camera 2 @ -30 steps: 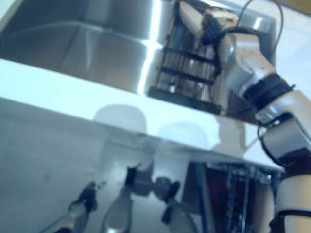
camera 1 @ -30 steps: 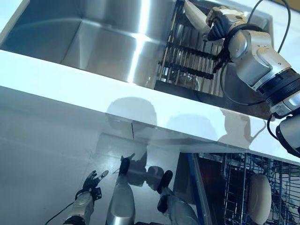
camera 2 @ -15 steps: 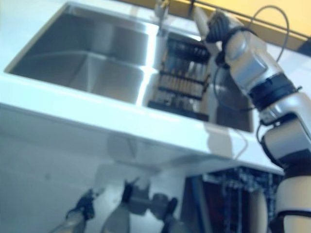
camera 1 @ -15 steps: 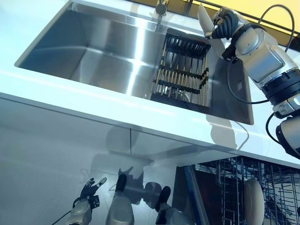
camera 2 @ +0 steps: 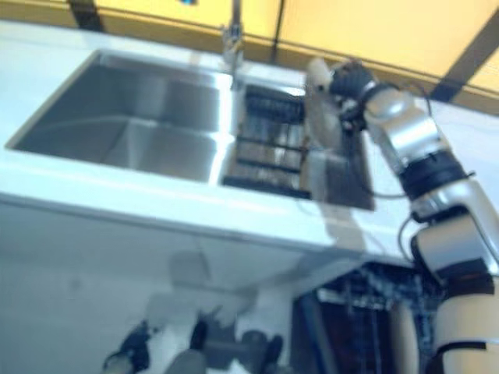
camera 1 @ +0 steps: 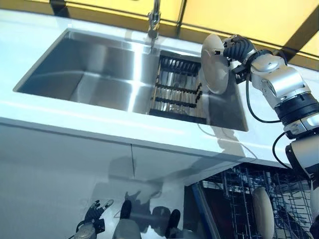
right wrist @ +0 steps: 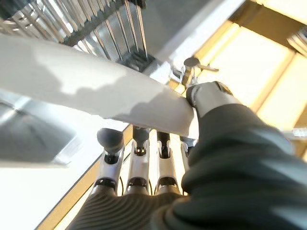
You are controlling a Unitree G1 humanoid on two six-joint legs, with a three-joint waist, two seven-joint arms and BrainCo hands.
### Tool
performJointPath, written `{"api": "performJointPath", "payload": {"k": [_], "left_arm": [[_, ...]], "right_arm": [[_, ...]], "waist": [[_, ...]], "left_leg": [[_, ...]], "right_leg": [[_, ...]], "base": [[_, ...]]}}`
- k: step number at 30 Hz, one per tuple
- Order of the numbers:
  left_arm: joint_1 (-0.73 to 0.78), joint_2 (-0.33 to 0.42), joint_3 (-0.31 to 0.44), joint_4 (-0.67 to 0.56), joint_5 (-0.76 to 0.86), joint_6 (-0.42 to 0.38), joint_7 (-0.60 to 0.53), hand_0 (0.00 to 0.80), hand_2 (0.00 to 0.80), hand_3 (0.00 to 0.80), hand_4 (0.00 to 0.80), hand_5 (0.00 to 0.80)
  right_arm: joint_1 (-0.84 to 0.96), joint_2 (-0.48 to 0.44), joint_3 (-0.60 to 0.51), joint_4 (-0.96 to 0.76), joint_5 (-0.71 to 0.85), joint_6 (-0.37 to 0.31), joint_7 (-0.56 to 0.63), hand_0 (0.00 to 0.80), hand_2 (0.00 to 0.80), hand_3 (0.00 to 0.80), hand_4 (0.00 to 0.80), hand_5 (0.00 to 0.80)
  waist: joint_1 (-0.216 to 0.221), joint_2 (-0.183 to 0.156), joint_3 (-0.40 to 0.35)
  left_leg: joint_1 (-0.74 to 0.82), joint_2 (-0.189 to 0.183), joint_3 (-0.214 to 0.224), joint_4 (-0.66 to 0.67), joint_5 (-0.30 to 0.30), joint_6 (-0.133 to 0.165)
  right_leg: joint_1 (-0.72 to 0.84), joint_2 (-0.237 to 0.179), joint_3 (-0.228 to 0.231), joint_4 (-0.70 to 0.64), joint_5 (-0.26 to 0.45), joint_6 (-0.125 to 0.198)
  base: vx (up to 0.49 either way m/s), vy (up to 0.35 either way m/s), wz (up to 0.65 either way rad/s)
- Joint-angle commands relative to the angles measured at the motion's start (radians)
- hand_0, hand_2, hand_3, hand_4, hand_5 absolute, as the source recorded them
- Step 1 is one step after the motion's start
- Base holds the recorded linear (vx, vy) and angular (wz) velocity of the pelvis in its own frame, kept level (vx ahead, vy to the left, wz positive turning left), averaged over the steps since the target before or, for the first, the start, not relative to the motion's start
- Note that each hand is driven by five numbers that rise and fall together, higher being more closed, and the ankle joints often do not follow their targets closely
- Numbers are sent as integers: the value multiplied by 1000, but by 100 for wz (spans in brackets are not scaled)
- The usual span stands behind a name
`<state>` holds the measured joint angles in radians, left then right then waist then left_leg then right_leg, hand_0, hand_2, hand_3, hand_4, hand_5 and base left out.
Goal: Take plates into dishwasher
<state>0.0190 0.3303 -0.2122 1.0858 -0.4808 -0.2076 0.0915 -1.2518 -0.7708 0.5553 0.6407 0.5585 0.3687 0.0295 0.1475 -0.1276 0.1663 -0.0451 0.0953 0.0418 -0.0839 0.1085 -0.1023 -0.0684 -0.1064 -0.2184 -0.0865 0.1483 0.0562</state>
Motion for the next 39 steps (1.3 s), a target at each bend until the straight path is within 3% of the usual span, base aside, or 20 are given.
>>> {"api": "performJointPath", "payload": {"k": [1, 10, 24, 30, 39], "left_arm": [[-38, 13, -3, 65, 68, -35, -11, 0, 0, 0, 0, 0], [-31, -7, -17, 94, 88, -38, -24, 0, 0, 0, 0, 0], [-21, -3, -14, 135, 115, -41, -51, 0, 0, 0, 0, 0], [-28, 4, -8, 137, 123, -36, -61, 0, 0, 0, 0, 0], [-33, 8, 3, 146, 132, -32, -79, 0, 0, 0, 0, 0]], "right_arm": [[-58, -53, -40, 26, 93, -44, -4, 800, 800, 800, 800, 800], [-17, -122, -97, 40, 145, -20, 9, 800, 800, 800, 800, 800], [-22, -316, -65, 156, 135, 12, 134, 800, 800, 800, 800, 800], [29, -409, -116, 186, 127, 18, 196, 800, 800, 800, 800, 800], [143, -472, -175, 197, 59, 33, 279, 800, 800, 800, 800, 800]], "waist": [[-27, -30, -31], [-77, -13, -82], [-154, -13, -127], [-187, -15, -138], [-219, -15, -138]], "left_leg": [[48, -8, 39, -3, -69, 27], [94, 3, 79, -3, -81, 22], [138, 10, 128, -3, -100, 19], [142, 20, 148, -3, -102, 14], [152, 23, 174, -3, -106, 15]], "right_leg": [[70, -54, 2, -1, -34, 87], [87, -46, 46, -1, -40, 85], [91, -27, 117, -1, -41, 83], [85, -17, 139, -1, -41, 83], [78, -12, 159, -1, -36, 84]], "base": [[59, -17, -28], [40, -3, -19], [39, -8, -14], [24, -23, -11], [9, -15, -7]]}}
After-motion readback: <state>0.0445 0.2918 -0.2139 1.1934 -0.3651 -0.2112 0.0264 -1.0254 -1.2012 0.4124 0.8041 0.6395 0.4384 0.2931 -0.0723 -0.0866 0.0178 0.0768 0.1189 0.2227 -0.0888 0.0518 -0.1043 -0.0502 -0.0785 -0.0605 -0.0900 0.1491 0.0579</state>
